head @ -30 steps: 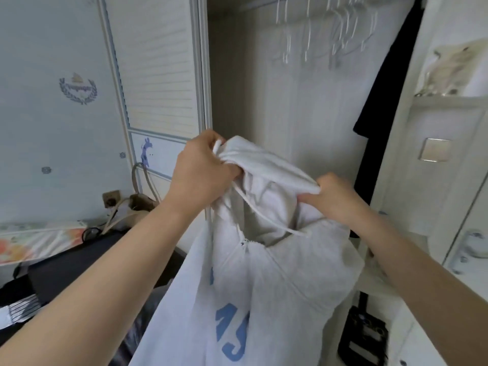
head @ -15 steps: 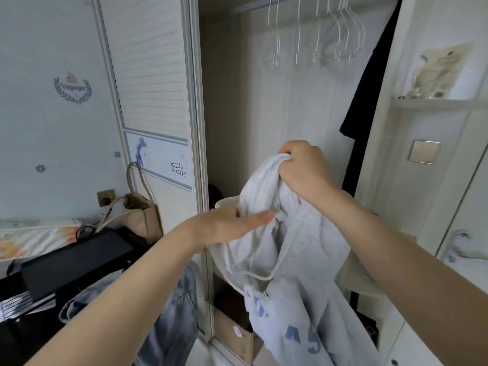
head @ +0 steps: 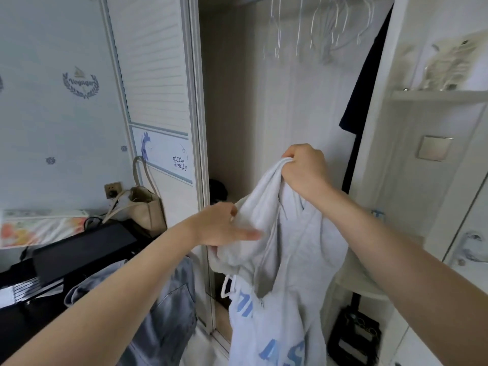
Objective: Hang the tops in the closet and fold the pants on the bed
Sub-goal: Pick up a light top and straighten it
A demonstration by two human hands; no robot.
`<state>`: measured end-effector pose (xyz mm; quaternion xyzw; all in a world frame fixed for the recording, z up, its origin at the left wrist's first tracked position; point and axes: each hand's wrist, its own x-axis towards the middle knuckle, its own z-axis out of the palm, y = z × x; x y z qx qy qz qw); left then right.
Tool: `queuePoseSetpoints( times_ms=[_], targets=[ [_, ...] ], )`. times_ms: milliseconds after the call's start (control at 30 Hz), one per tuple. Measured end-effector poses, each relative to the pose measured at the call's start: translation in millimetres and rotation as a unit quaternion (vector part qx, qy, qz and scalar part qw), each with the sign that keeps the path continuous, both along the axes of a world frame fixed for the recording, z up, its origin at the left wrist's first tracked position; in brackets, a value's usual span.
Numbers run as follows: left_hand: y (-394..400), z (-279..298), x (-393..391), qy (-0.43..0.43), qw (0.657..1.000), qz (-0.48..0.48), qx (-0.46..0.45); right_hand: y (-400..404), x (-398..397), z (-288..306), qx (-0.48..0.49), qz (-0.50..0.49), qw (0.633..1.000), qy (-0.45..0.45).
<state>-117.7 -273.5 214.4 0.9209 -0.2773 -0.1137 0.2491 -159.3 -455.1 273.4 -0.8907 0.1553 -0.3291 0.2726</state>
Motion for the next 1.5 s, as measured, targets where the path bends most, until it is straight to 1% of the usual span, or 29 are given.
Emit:
queuePoseSetpoints(
  times_ms=[67, 100, 200, 267, 333, 400, 500, 533, 567, 600, 667, 700, 733, 767, 800, 833, 867, 933, 1000, 1067, 1100, 1167, 1233, 1267, 1300, 1333, 1400, 1433, 1500],
  targets=[
    [-19.4, -14.0, -7.6, 0.057, 0.997, 0.026, -0.045, 9.2, 3.9, -6.8, 0.003, 0.025, 1.000, -0.005],
    [-28.8, -24.3, -8.0, 0.044, 0.996, 0.053, -0.059, 14.7, 6.0, -8.8, 0.005, 0.045, 0.999, -0.009],
    [-28.3, -43.0, 2.7, -0.100, 0.977, 0.183, -0.041, 20.3, 4.7, -7.5, -0.022, 0.060, 0.998, -0.024],
    [-7.1, -40.2, 15.6, -0.151, 0.958, 0.242, -0.032, 10.6, -0.2, -6.7, -0.082, 0.045, 0.995, -0.028],
    [16.1, -26.2, 29.7, -0.192, 0.944, 0.268, -0.003, -0.7, -5.4, -10.7, -0.150, 0.031, 0.988, -0.009],
    [32.2, -9.3, 39.6, -0.252, 0.929, 0.270, 0.004, -7.3, -7.8, -22.8, -0.206, 0.044, 0.976, 0.046],
    [42.4, 6.6, 50.5, -0.373, 0.891, 0.256, -0.028, -14.5, -6.4, -53.5, -0.238, 0.060, 0.946, 0.214],
    [42.8, 9.1, 53.0, -0.377, 0.888, 0.259, -0.036, -17.0, -4.7, -63.9, -0.238, 0.061, 0.935, 0.256],
    [41.5, 11.1, 55.8, -0.346, 0.897, 0.271, -0.041, -20.3, -2.1, -71.5, -0.236, 0.056, 0.929, 0.281],
    [38.5, 13.4, 60.0, -0.288, 0.911, 0.290, -0.048, -23.9, 0.9, -75.8, -0.230, 0.047, 0.932, 0.276],
    [32.4, 14.9, 69.5, -0.123, 0.939, 0.306, -0.094, -27.9, 6.9, -78.9, -0.228, 0.018, 0.953, 0.198],
    [32.1, 13.2, 74.9, -0.035, 0.940, 0.303, -0.150, -27.7, 9.6, -80.2, -0.240, -0.007, 0.960, 0.142],
    [30.6, 12.1, 81.6, 0.057, 0.931, 0.293, -0.211, -27.6, 15.0, -81.0, -0.255, -0.036, 0.962, 0.091],
    [30.5, 11.1, 86.0, 0.139, 0.912, 0.286, -0.259, -26.7, 19.4, -82.3, -0.262, -0.064, 0.961, 0.060],
    [31.7, 12.0, 87.8, 0.201, 0.894, 0.281, -0.286, -27.0, 24.7, -84.4, -0.251, -0.082, 0.963, 0.053],
    [33.2, 13.9, 91.1, 0.249, 0.883, 0.265, -0.297, -29.6, 32.2, -86.4, -0.213, -0.092, 0.970, 0.069],
    [35.1, 16.5, 93.7, 0.292, 0.879, 0.236, -0.293, -32.9, 39.4, -87.5, -0.158, -0.093, 0.978, 0.101],
    [34.1, 23.8, 105.0, 0.370, 0.882, 0.139, -0.256, -40.3, 57.6, -87.0, -0.032, -0.084, 0.982, 0.166],
    [29.9, 29.7, 119.1, 0.400, 0.882, 0.045, -0.246, -41.5, 75.5, -86.6, 0.048, -0.070, 0.986, 0.145],
    [22.7, 34.2, 144.0, 0.391, 0.869, -0.010, -0.303, -38.0, 94.4, -82.5, 0.079, -0.049, 0.993, 0.073],
    [18.6, 37.0, 156.9, 0.391, 0.851, -0.026, -0.351, -37.1, 100.8, -78.3, 0.082, -0.028, 0.995, 0.043],
    [10.2, 44.7, 185.4, 0.408, 0.797, -0.050, -0.443, -38.4, 112.8, -68.1, 0.051, 0.009, 0.998, 0.025],
    [1.1, 52.2, 212.3, 0.431, 0.747, -0.068, -0.502, -40.4, 118.7, -56.0, -0.005, 0.013, 0.999, 0.052],
    [-4.7, 57.9, 225.5, 0.445, 0.730, -0.081, -0.513, -43.0, 122.3, -49.8, -0.036, -0.003, 0.997, 0.061],
    [-9.7, 61.8, 236.1, 0.454, 0.722, -0.093, -0.514, -45.9, 124.2, -44.3, -0.068, -0.024, 0.995, 0.065],
    [-15.3, 67.2, 246.4, 0.462, 0.723, -0.113, -0.501, -49.7, 126.2, -37.6, -0.100, -0.054, 0.991, 0.064],
    [-25.8, 77.1, 262.3, 0.458, 0.750, -0.154, -0.452, -56.7, 126.7, -24.4, -0.120, -0.118, 0.984, 0.050],
    [-30.2, 80.5, 270.3, 0.442, 0.774, -0.169, -0.421, -61.0, 126.8, -17.3, -0.103, -0.147, 0.983, 0.026],
    [-37.0, 80.4, 285.9, 0.368, 0.844, -0.185, -0.343, -67.9, 127.4, -4.6, -0.062, -0.191, 0.978, -0.046]
  ],
)
